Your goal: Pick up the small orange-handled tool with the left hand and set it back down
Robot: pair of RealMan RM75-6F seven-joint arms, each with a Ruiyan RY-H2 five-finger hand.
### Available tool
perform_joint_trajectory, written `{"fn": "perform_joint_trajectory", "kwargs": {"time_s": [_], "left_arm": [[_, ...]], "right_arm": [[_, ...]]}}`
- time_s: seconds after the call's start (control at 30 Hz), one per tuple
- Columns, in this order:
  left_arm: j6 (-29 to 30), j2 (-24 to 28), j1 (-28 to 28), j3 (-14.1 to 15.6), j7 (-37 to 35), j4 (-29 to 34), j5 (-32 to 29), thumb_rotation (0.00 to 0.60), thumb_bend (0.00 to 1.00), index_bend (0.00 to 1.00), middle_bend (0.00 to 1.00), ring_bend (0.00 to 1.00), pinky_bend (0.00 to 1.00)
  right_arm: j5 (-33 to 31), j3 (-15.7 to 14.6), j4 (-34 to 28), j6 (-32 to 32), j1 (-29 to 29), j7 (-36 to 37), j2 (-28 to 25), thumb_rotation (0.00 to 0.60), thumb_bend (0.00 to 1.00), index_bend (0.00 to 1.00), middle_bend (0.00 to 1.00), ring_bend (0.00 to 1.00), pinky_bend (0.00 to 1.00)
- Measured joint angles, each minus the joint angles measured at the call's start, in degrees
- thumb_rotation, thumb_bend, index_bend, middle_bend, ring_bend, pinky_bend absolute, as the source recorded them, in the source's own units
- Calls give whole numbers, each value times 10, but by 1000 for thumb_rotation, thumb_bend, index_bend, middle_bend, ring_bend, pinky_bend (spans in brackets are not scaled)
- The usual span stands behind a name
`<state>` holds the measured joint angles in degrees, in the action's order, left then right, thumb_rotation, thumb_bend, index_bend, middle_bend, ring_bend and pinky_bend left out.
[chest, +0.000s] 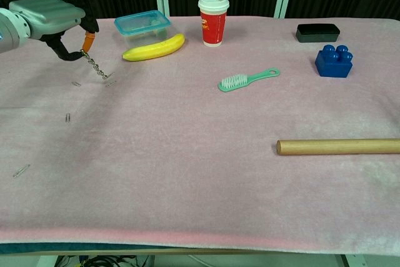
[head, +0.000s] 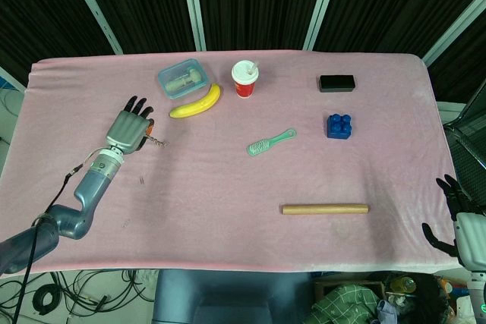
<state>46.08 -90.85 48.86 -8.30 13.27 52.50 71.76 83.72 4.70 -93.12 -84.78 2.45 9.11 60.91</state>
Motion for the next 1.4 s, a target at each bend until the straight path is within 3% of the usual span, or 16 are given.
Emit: {"fn": "perform_joint_trajectory", "kwargs": {"time_s": [0.63, 0.9, 1.17, 1.4], "left_arm": [[17, -31, 4, 18, -53, -67, 51, 600, 416, 576, 195, 0, 0], [57, 18, 3, 8, -29, -22, 61, 600, 416, 576, 196, 0, 0], [51, 92, -32, 19, 35, 58, 32, 600, 416, 575, 196, 0, 0], [46, 98, -47, 38, 38, 52, 38, 600, 416, 576, 196, 0, 0]], "right_arm": [[0, 0, 1, 0, 0, 2, 0, 600, 273, 0, 0, 149, 235], [1, 0, 0, 1, 0, 2, 0, 600, 273, 0, 0, 149, 235], [3, -1, -2, -2, -1, -2, 0, 600, 273, 0, 0, 149, 235], [-1, 0, -2, -1, -1, -3, 0, 600, 273, 0, 0, 149, 235]]}}
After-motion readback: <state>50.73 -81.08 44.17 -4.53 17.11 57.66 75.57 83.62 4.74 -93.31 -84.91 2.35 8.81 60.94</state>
